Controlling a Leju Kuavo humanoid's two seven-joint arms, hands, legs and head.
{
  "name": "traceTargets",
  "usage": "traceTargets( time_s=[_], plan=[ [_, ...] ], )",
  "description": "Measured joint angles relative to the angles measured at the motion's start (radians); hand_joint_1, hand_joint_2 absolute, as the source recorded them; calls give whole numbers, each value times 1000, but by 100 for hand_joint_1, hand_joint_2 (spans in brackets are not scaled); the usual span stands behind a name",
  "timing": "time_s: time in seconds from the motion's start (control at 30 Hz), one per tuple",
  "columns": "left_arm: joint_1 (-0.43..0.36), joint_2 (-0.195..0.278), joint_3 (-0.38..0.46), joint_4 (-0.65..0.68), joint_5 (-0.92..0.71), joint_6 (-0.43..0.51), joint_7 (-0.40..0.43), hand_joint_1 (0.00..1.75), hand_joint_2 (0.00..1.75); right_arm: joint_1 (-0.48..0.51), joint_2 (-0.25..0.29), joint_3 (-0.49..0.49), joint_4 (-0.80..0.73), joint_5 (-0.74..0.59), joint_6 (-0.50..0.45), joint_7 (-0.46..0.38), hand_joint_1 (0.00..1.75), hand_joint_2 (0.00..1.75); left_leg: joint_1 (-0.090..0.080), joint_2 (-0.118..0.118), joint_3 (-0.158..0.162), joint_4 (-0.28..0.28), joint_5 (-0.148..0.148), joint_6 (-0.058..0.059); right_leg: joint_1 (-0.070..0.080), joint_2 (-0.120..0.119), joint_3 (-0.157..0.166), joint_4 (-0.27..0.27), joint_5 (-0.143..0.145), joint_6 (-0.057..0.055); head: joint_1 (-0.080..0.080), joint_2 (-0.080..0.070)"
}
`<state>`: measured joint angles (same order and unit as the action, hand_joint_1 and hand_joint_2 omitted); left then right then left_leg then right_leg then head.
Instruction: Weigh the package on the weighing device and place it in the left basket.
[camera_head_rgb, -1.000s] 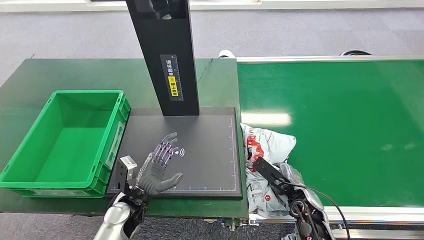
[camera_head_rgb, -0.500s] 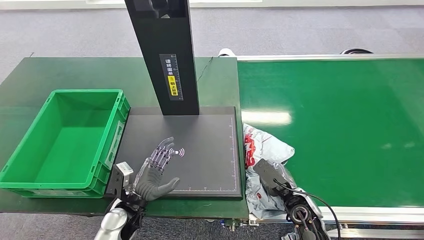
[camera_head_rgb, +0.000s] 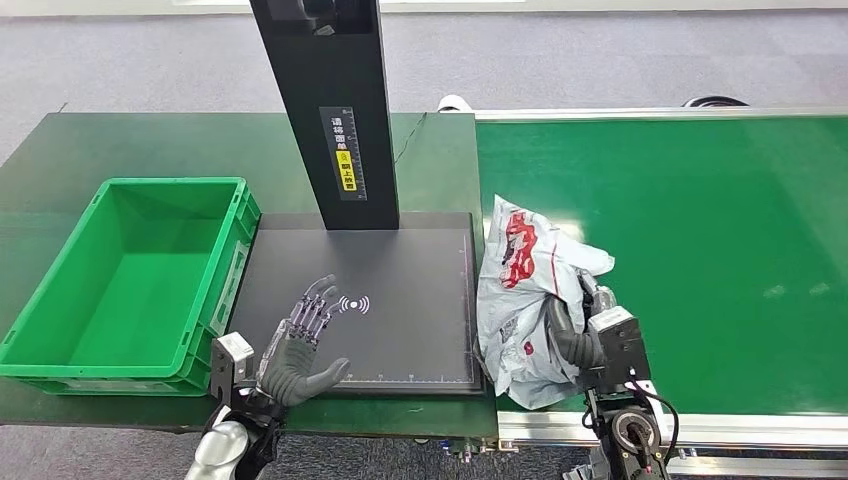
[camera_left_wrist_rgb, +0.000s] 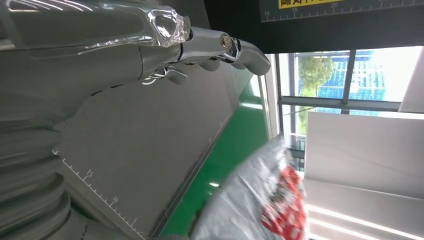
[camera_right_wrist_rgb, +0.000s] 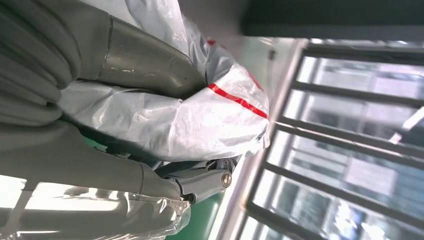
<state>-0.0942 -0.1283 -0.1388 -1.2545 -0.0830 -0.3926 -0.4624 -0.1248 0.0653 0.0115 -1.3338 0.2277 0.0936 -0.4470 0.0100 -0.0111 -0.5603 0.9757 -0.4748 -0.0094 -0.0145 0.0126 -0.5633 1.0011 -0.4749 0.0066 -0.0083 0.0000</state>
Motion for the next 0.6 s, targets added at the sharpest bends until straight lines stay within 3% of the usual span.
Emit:
traceTargets(
  time_s=[0.2,0.37,0.6],
  plan=[
    [0,1,5,-5,12,3,-7,0,175,32,39,-45,-135,-91,-54,-117,175,175,0,0,0,0,0,0,0,0,0,0,0,0,0,0],
    [0,1,6,-13,21,7,-2,0,175,38,71,-66,-218,-97,-149,-135,175,175,0,0,0,0,0,0,0,0,0,0,0,0,0,0],
    [0,1,6,-19,23,8,-2,0,175,44,93,-83,-263,-100,-162,-142,175,175,0,0,0,0,0,0,0,0,0,0,0,0,0,0]
  ],
)
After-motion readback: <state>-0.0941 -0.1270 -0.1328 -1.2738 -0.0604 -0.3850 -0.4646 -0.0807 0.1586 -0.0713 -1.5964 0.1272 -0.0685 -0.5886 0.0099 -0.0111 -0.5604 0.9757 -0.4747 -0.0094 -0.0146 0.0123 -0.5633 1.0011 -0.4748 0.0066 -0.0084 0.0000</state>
